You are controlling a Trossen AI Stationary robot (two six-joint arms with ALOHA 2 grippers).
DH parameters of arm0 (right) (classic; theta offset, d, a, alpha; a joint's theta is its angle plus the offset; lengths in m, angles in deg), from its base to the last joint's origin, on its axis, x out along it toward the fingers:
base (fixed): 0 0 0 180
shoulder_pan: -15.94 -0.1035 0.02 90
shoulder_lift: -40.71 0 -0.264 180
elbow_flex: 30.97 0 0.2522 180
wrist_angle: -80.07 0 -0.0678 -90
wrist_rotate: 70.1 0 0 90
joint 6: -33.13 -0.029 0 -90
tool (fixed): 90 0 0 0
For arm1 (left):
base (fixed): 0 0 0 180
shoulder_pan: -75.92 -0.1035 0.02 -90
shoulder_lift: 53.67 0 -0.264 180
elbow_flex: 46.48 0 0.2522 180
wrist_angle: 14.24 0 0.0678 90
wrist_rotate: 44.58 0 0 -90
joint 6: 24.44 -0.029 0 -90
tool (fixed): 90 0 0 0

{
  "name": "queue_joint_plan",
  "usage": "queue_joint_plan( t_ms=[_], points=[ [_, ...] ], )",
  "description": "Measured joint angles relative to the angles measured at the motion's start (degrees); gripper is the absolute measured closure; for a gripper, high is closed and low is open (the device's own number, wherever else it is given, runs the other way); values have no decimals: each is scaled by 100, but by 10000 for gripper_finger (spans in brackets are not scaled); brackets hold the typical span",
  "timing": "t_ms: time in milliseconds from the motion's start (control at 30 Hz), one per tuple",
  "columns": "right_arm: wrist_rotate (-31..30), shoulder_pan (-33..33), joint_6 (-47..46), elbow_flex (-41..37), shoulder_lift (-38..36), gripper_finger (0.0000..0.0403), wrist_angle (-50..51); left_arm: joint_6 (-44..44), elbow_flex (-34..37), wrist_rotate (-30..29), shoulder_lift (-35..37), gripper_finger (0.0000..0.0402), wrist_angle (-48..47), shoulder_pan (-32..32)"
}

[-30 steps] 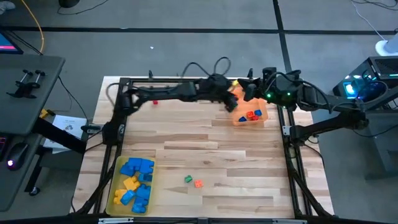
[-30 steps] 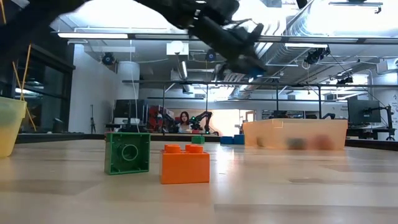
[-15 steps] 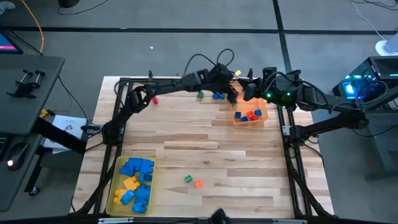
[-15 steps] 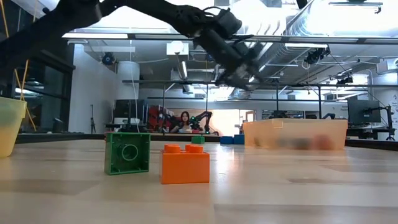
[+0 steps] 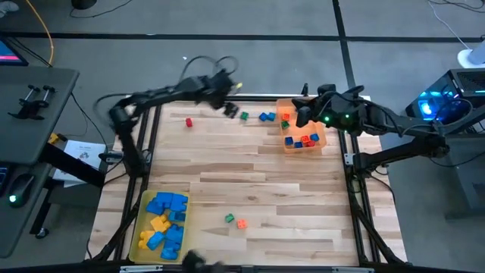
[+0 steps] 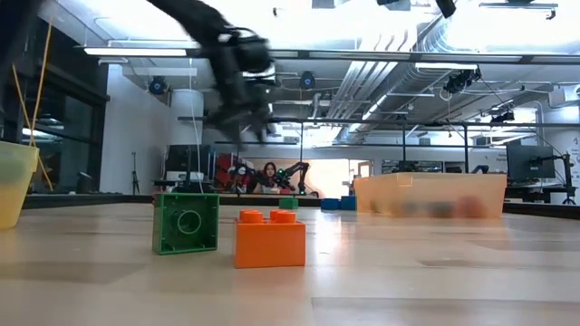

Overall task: Sort blocks by size
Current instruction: Put the small red game piece into the orange bin

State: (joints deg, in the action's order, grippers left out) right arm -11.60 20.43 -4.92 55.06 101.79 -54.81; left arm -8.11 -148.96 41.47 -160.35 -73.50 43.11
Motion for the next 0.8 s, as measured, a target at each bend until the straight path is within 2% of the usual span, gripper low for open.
queue_joint_plan(
  t_ms=[167, 333, 400, 500, 700, 800],
  points=[
    [-1, 0, -9, 0, 0, 402, 318, 1543, 2811, -618, 1974, 131, 1156, 41],
    [0, 0, -38, 1, 0, 402, 400, 3284, 4660, -1478, 3386, 131, 1416, 314],
    [-1, 0, -44, 1, 0, 402, 402, 3745, 5042, -1690, 3682, 131, 1616, 308],
    [-1, 0, -46, 0, 0, 402, 404, 3993, 5353, -1756, 3706, 131, 1723, 190],
    [-1, 0, -92, 0, 2, 402, 404, 3999, 5359, -1940, 3189, 131, 2184, -152],
    [-1, 0, -193, 0, 2, 402, 406, 4042, 5359, -1688, 2833, 131, 2393, -346]
  ],
)
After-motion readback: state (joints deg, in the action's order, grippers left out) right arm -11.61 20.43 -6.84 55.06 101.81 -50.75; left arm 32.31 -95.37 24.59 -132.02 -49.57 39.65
